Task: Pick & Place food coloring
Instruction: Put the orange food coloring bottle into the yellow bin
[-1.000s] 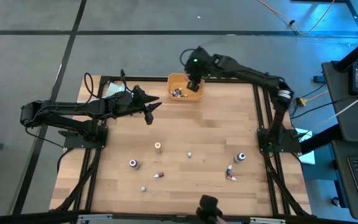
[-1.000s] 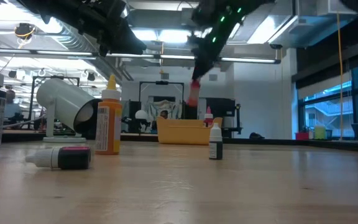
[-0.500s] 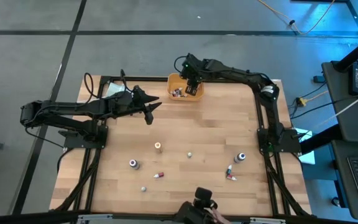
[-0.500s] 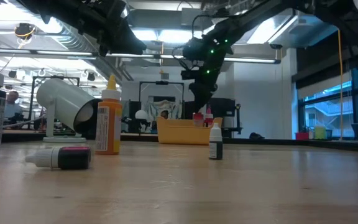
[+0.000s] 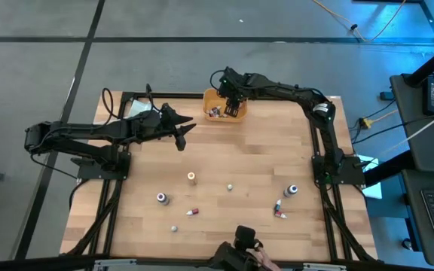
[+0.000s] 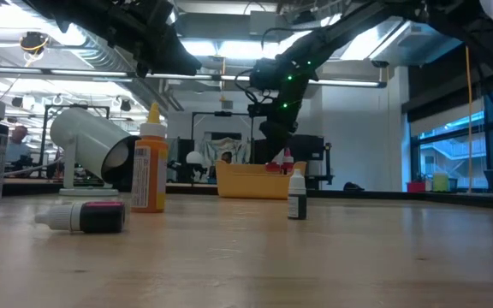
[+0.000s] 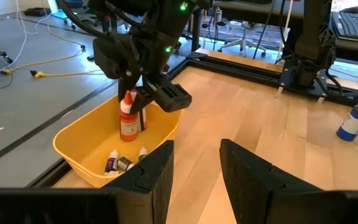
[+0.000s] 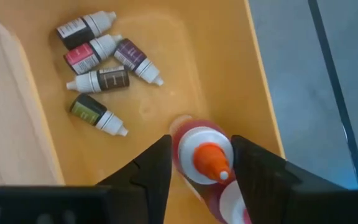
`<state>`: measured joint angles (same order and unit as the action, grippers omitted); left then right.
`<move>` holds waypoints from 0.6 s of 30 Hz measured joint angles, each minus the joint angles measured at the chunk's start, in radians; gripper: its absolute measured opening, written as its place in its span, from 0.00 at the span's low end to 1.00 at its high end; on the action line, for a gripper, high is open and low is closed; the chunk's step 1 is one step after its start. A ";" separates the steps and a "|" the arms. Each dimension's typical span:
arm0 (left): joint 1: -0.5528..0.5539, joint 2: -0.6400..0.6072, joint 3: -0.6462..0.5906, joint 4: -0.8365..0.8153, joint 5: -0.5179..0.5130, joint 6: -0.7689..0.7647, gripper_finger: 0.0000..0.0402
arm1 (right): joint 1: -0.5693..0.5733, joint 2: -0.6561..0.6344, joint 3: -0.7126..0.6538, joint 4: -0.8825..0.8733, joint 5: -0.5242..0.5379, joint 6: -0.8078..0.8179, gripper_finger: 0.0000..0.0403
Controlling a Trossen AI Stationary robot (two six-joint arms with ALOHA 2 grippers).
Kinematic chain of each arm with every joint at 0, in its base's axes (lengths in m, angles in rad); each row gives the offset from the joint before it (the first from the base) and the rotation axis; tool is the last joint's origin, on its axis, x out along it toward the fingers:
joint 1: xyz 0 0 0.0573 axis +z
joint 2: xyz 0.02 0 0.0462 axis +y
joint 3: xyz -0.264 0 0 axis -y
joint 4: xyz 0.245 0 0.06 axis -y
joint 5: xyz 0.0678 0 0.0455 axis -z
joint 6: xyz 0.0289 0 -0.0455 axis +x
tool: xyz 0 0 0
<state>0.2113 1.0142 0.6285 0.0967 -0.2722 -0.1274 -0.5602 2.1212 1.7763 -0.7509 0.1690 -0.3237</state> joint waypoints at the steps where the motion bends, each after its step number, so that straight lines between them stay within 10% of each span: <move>1: 0.000 0.000 0.000 0.000 0.000 0.000 0.32 | 0.000 0.000 0.000 0.000 0.001 0.000 0.42; 18: 0.000 0.000 0.000 0.000 0.000 0.000 0.32 | 0.009 0.000 0.015 -0.029 0.163 -0.004 0.43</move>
<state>0.2113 1.0143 0.6281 0.0969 -0.2722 -0.1276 -0.5512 2.1208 1.7910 -0.7795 0.3315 -0.3273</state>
